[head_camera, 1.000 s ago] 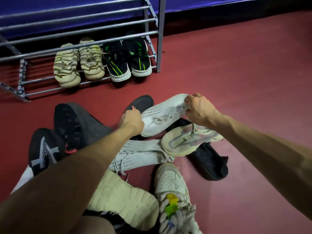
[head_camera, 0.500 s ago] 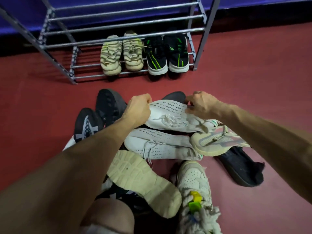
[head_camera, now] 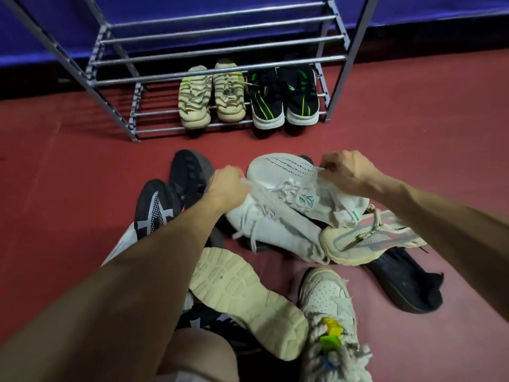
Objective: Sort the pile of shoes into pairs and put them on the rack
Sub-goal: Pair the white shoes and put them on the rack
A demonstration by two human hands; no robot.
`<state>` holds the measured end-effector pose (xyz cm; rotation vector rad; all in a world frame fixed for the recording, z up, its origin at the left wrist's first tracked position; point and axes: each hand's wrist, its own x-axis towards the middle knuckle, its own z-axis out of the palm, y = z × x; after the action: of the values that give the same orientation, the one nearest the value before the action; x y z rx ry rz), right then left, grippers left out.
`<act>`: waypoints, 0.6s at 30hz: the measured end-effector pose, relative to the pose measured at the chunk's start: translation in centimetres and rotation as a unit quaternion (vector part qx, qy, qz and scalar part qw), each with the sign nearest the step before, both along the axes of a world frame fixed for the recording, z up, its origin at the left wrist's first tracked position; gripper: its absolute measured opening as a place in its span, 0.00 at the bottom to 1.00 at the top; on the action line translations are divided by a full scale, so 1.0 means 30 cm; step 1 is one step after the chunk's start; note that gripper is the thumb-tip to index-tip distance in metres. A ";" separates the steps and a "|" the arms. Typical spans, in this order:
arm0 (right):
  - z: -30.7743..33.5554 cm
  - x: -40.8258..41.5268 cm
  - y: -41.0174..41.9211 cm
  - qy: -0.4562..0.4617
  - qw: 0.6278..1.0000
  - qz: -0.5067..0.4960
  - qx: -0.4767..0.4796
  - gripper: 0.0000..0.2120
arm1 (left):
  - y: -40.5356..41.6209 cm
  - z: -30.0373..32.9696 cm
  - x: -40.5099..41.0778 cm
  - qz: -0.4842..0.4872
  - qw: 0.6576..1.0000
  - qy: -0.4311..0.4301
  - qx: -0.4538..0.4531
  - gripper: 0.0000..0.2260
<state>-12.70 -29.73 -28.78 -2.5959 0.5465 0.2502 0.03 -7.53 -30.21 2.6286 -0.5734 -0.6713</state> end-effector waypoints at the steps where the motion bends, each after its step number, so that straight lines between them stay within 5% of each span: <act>1: 0.002 0.005 0.001 -0.003 1.000 -0.013 0.009 0.07 | -0.027 0.014 0.009 0.070 0.995 -0.024 -0.067 0.09; 4: 0.004 0.018 0.006 0.003 0.997 -0.057 0.051 0.08 | -0.099 0.055 0.030 0.232 0.942 -0.052 -0.238 0.14; 7: -0.013 0.014 -0.009 0.017 0.991 -0.106 0.075 0.11 | -0.122 0.045 0.047 0.324 0.896 0.042 -0.301 0.25; 13: -0.046 -0.008 -0.031 0.139 0.980 -0.110 0.090 0.11 | -0.053 -0.037 0.034 0.278 0.950 0.137 0.043 0.36; 16: -0.055 -0.018 -0.019 0.193 0.975 -0.094 0.049 0.14 | -0.051 -0.031 0.029 0.273 0.941 0.192 0.055 0.44; 18: -0.054 -0.022 -0.010 0.205 0.974 -0.096 0.017 0.13 | -0.056 -0.053 0.034 0.267 0.951 0.151 0.043 0.45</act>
<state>-13.35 -30.03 -30.42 -2.4409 0.9220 0.7321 1.06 -9.22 -31.80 2.5129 0.2568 -0.8992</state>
